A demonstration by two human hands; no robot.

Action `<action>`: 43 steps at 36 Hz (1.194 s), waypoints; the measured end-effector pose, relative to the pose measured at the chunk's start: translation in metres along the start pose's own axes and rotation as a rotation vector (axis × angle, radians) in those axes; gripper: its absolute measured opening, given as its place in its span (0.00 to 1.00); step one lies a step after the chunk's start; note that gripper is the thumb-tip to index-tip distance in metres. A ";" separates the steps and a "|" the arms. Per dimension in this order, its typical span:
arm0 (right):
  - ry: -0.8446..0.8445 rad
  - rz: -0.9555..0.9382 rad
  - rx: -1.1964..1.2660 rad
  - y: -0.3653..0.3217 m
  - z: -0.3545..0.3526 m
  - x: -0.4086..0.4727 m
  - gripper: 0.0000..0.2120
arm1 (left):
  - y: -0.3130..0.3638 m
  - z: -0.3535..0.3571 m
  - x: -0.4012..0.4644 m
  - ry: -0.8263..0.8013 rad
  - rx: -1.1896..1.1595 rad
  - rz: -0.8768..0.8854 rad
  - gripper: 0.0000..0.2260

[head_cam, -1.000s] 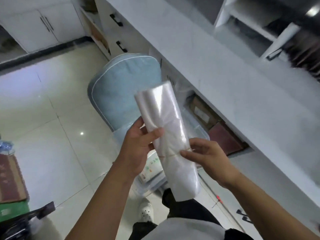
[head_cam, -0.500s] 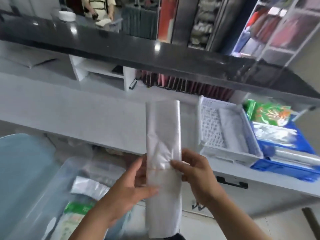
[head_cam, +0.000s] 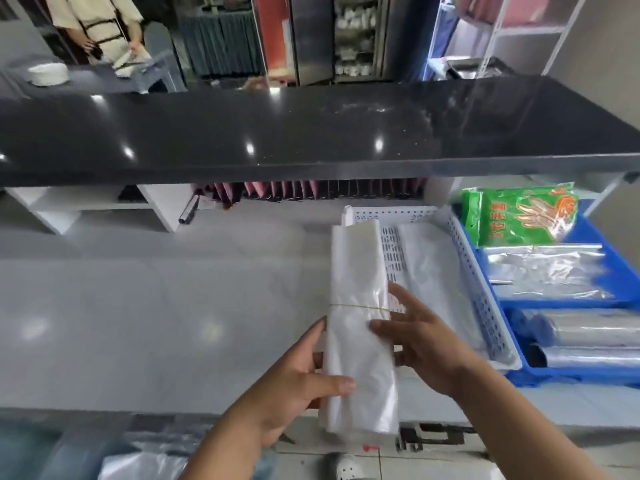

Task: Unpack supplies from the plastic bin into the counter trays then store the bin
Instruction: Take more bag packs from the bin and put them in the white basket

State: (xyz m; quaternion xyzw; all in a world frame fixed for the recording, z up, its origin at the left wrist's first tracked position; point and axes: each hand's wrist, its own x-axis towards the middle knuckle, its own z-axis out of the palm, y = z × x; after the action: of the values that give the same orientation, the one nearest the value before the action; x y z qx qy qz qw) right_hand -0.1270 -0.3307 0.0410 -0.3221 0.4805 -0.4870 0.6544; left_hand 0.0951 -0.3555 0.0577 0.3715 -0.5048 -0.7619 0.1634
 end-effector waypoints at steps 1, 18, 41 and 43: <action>0.024 0.016 0.013 -0.002 -0.009 0.007 0.26 | 0.002 0.002 0.011 -0.021 -0.007 -0.013 0.35; 0.242 0.184 -0.213 -0.012 -0.079 0.108 0.36 | 0.005 -0.009 0.095 0.508 0.066 -0.105 0.16; 0.218 0.010 -1.305 0.009 -0.062 0.107 0.37 | -0.009 -0.007 0.102 0.450 0.164 -0.152 0.26; 0.186 0.014 -1.399 0.005 -0.059 0.108 0.35 | -0.010 -0.009 0.101 0.444 0.180 -0.146 0.25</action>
State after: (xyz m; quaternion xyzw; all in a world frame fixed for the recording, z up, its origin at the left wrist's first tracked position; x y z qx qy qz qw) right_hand -0.1737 -0.4287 -0.0172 -0.6212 0.7367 -0.0852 0.2531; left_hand 0.0348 -0.4200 0.0067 0.5784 -0.4943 -0.6232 0.1812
